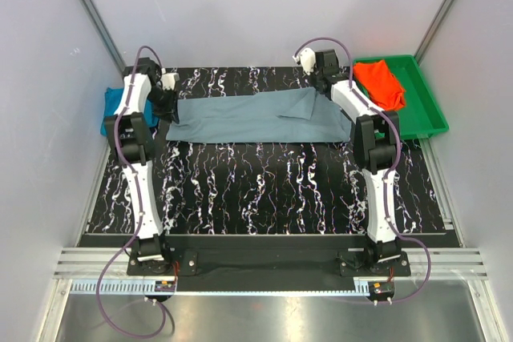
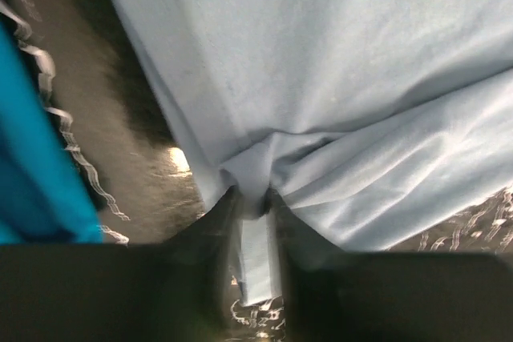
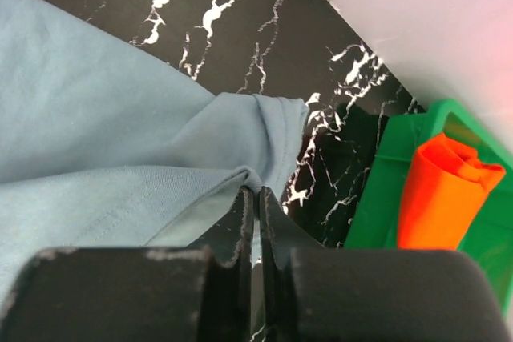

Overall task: Fold and stack the t-shirts
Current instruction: Fold the tshirt

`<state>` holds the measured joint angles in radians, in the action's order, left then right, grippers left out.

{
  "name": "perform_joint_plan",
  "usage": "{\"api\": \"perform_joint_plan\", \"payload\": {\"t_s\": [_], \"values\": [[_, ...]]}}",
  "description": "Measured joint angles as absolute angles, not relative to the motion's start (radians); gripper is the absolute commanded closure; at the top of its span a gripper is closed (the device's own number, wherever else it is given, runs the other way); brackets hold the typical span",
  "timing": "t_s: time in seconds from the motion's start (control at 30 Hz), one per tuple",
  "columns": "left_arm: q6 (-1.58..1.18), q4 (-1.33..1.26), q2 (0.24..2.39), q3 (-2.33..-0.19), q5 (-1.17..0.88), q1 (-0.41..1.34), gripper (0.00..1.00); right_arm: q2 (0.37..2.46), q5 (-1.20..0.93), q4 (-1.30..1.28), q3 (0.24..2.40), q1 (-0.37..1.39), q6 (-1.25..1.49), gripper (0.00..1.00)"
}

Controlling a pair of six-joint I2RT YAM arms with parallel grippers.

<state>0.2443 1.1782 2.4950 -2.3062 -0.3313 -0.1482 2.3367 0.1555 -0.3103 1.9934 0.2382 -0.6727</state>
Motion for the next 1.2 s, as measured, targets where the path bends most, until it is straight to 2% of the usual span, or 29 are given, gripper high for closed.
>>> {"api": "perform_joint_plan", "payload": {"t_s": [0.03, 0.07, 0.1, 0.17, 0.3, 0.53, 0.77, 1.2], "values": [[0.243, 1.171, 2.493, -2.310, -0.325, -0.149, 0.40, 2.337, 0.160, -0.312, 1.995, 0.238, -0.664, 0.59], [0.239, 1.160, 2.487, -2.308, -0.318, -0.149, 0.26, 2.337, 0.168, -0.311, 1.999, 0.238, -0.651, 0.51], [0.234, 1.143, 2.473, -2.294, -0.310, -0.150, 0.19, 2.336, 0.174, -0.309, 2.002, 0.237, -0.647, 0.44], [0.210, 1.099, 2.421, -2.232, -0.296, -0.150, 0.13, 2.329, 0.184, -0.308, 2.003, 0.237, -0.638, 0.33], [0.167, 1.014, 2.238, -2.070, -0.291, -0.152, 0.05, 2.281, 0.198, -0.312, 1.986, 0.237, -0.614, 0.30], [0.119, 0.946, 2.043, -1.947, -0.370, -0.145, 0.07, 2.132, 0.109, -0.403, 1.959, 0.237, -0.515, 0.30], [0.103, 0.949, 2.144, -1.917, -0.439, -0.129, 0.14, 2.081, -0.059, -0.524, 1.915, 0.258, -0.447, 0.30], [0.095, 0.955, 2.341, -2.039, -0.454, -0.109, 0.13, 2.081, -0.117, -0.601, 1.862, 0.313, -0.434, 0.30]]}}
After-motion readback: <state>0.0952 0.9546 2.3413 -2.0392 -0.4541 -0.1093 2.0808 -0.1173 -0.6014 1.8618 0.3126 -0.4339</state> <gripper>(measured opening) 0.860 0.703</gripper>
